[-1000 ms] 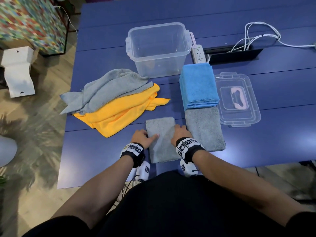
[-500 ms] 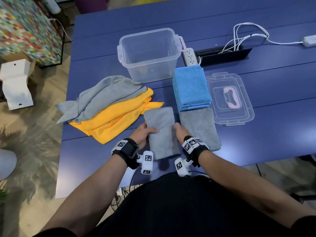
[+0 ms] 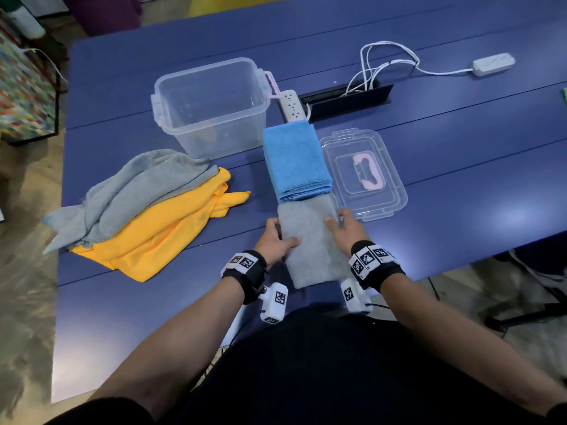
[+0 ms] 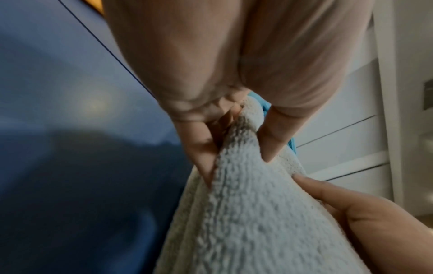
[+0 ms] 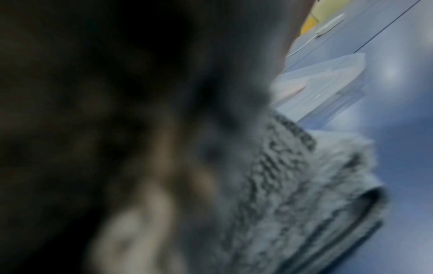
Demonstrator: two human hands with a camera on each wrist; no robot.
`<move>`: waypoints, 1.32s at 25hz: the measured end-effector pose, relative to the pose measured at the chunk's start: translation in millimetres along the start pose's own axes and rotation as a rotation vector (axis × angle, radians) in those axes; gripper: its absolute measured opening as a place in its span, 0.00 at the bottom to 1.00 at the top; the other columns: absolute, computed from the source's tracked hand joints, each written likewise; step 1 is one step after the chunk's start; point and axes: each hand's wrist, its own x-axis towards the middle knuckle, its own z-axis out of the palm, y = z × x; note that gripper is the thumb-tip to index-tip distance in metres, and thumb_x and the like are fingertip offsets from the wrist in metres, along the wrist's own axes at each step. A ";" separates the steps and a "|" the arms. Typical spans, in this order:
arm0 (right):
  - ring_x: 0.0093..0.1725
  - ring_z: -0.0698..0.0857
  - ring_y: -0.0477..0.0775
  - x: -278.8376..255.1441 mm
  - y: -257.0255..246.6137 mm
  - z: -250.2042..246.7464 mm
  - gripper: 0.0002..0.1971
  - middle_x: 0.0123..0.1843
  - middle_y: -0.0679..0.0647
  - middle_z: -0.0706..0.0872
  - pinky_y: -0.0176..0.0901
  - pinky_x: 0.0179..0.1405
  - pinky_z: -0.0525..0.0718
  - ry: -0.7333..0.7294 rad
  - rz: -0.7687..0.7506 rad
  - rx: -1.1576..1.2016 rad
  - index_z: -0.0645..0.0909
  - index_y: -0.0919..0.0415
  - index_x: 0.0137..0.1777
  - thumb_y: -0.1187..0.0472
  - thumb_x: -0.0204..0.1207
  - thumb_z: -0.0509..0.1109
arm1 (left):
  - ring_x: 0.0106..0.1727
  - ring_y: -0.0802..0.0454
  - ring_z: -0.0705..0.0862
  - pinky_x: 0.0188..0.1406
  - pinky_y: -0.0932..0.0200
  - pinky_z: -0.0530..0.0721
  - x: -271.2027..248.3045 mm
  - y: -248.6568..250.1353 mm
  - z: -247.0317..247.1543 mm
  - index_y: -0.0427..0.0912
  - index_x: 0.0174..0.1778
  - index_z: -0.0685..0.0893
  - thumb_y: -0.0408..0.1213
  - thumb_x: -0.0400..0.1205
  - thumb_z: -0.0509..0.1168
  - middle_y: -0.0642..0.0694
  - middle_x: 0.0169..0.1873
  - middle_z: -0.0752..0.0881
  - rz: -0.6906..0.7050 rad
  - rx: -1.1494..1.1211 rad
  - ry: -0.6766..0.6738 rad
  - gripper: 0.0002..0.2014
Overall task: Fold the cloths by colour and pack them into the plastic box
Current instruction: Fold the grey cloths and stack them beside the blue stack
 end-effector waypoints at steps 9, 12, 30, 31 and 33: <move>0.52 0.86 0.65 31.2 21.1 -1.8 0.25 0.55 0.63 0.87 0.47 0.49 0.82 0.044 -0.072 -0.053 0.61 0.50 0.80 0.57 0.85 0.61 | 0.50 0.49 0.86 0.50 0.56 0.84 22.2 -13.7 27.7 0.47 0.55 0.65 0.38 0.76 0.75 0.46 0.53 0.86 0.086 0.116 0.229 0.23; 0.51 0.87 0.63 34.3 23.2 -3.4 0.25 0.55 0.60 0.86 0.54 0.50 0.86 0.143 -0.133 -0.186 0.63 0.47 0.77 0.56 0.83 0.64 | 0.38 0.57 0.77 0.37 0.65 0.76 9.0 -6.7 28.8 0.45 0.53 0.67 0.40 0.73 0.77 0.51 0.45 0.79 0.206 0.305 0.369 0.24; 0.85 0.38 0.51 55.2 53.7 15.2 0.30 0.86 0.49 0.36 0.52 0.84 0.43 -0.115 -0.533 -0.759 0.38 0.52 0.85 0.43 0.87 0.39 | 0.84 0.45 0.30 0.81 0.36 0.31 20.1 -0.7 27.0 0.39 0.85 0.34 0.89 0.54 0.51 0.43 0.84 0.31 0.245 1.412 -0.067 0.74; 0.85 0.37 0.51 56.5 54.1 15.6 0.31 0.85 0.49 0.35 0.52 0.84 0.43 -0.127 -0.533 -0.750 0.37 0.52 0.85 0.42 0.86 0.39 | 0.84 0.46 0.30 0.81 0.36 0.30 21.7 -0.7 26.5 0.40 0.84 0.33 0.89 0.54 0.51 0.43 0.84 0.31 0.232 1.404 -0.071 0.74; 0.85 0.37 0.52 59.1 53.1 14.4 0.31 0.86 0.49 0.36 0.54 0.85 0.45 -0.128 -0.540 -0.743 0.38 0.52 0.85 0.41 0.86 0.39 | 0.84 0.47 0.30 0.81 0.37 0.30 21.6 0.9 26.4 0.40 0.85 0.34 0.89 0.55 0.52 0.44 0.84 0.31 0.235 1.386 -0.067 0.74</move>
